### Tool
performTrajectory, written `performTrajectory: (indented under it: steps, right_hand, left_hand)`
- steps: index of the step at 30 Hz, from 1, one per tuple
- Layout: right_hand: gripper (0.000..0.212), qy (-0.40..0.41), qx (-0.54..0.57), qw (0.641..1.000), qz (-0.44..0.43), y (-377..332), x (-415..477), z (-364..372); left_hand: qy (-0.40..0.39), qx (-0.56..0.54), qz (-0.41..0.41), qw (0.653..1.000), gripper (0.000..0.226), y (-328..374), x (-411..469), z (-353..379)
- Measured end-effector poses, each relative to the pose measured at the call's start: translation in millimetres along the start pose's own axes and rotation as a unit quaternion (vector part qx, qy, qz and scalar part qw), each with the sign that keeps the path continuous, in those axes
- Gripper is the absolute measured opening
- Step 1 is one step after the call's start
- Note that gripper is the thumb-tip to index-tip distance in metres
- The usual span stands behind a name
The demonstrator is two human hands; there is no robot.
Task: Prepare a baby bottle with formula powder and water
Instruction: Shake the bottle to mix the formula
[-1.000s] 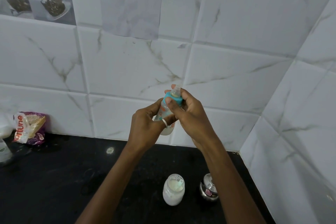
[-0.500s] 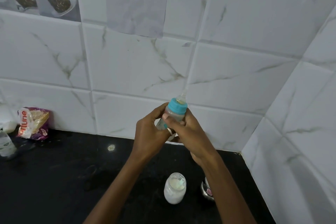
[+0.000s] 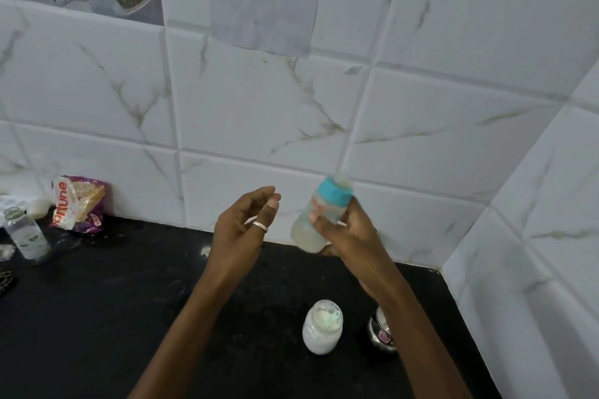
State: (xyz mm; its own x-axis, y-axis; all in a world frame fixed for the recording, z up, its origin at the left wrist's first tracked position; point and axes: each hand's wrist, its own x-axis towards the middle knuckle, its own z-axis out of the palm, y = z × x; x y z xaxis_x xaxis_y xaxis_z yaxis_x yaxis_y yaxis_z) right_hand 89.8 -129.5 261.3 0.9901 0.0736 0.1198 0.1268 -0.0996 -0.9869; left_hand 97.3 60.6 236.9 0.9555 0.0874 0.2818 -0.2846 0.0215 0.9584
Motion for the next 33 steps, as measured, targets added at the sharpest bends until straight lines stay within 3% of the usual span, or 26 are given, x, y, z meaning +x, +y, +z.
performTrajectory:
  steps: [4,9,13,18,22,24,27,31,33]
  right_hand:
    - [0.066,0.097,0.174,0.979,-0.042,-18.3,14.3,-9.4]
    - [0.053,0.023,0.014,0.999,-0.024,-9.9,18.6,10.1]
    - [0.069,0.110,0.187,0.975,-0.036,-10.4,29.4,5.3]
    - [0.059,0.030,0.043,0.999,-0.013,-2.0,24.1,20.8]
    - [0.071,0.142,0.242,0.959,-0.036,-0.3,26.5,10.7]
    - [0.064,0.141,0.204,0.968,-0.027,0.5,22.9,11.3]
    - [0.055,0.079,0.114,0.990,0.011,3.9,16.4,10.3]
    - [0.067,0.168,0.269,0.948,-0.035,-0.2,17.6,-4.6]
    - [0.066,0.161,0.220,0.962,-0.027,-0.5,15.6,-3.8]
  left_hand:
    - [0.015,-0.019,-0.012,1.000,0.036,1.6,2.1,-11.5]
    - [0.032,-0.023,-0.021,0.999,0.036,0.5,10.8,-21.4]
    - [0.029,-0.022,-0.025,0.999,0.019,-4.3,16.8,-28.6]
    - [0.021,-0.021,-0.033,0.999,0.018,-8.2,24.8,-31.4]
    - [0.004,-0.022,-0.032,0.999,0.017,-8.3,28.8,-27.0]
    - [-0.001,-0.018,-0.030,0.999,0.018,-7.7,30.9,-22.9]
    - [-0.005,-0.018,-0.025,1.000,0.021,-4.9,34.9,-14.5]
    - [-0.011,-0.022,-0.012,1.000,0.021,0.6,36.4,-5.6]
    - [-0.010,-0.019,-0.007,1.000,0.022,4.1,37.1,-1.1]
